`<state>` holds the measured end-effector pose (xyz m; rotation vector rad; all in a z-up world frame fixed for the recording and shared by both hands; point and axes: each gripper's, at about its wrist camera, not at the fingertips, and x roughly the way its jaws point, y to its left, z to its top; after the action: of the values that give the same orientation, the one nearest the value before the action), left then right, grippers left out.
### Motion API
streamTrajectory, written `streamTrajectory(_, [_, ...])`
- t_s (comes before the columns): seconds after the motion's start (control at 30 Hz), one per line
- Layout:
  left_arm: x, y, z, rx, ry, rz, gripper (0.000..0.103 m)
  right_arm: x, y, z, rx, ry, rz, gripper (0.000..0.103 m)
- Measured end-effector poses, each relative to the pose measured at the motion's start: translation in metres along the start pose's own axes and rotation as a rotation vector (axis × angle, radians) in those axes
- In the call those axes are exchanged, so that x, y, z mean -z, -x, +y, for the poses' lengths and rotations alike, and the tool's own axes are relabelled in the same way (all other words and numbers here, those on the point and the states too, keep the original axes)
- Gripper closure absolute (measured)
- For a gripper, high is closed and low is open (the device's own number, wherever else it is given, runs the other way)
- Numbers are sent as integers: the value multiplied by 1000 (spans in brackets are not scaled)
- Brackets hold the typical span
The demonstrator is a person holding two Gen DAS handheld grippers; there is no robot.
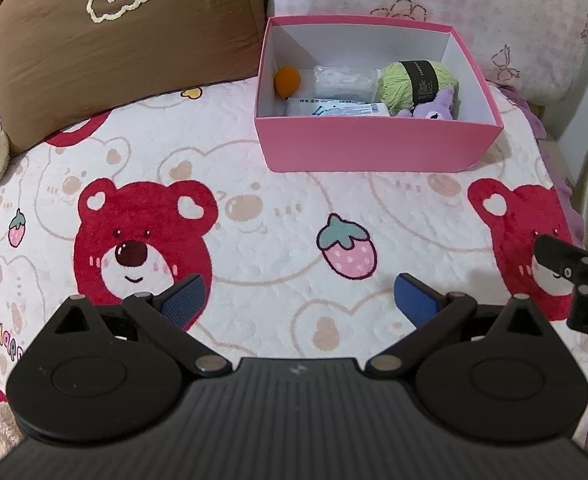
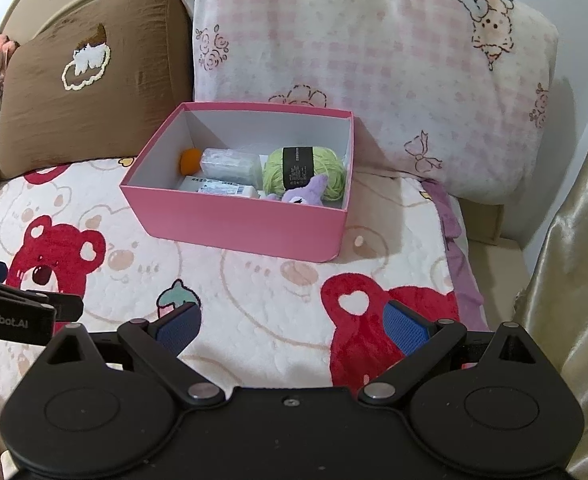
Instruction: Organize objects
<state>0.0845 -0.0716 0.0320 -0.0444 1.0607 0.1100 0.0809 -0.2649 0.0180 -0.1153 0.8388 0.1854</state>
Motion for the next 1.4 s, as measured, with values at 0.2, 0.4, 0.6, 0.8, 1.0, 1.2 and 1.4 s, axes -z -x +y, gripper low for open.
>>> streamTrajectory(0.2, [4, 5, -4, -18, -6, -2, 1, 5, 1, 3, 13, 31, -4, 4])
streamTrajectory(0.4, [7, 9, -3, -32, 3, -6, 1, 6, 5, 2, 16, 24, -4, 4])
streamTrajectory(0.6, [8, 9, -2, -35, 11, -2, 1, 8, 7, 1, 12, 19, -6, 4])
streamTrajectory(0.8, [8, 9, 0, -24, 25, 6, 1, 8, 4, 5, 9, 22, 1, 4])
streamTrajectory(1.0, [10, 5, 1, -25, 29, 12, 0, 7, 4, 11, 1, 23, -1, 4])
streamTrajectory(1.2, [11, 4, 3, -18, 33, 9, 0, 9, 3, 14, -1, 29, 4, 4])
streamTrajectory(1.4, [12, 5, 3, 12, 31, 8, 0, 9, 3, 15, 0, 24, 8, 4])
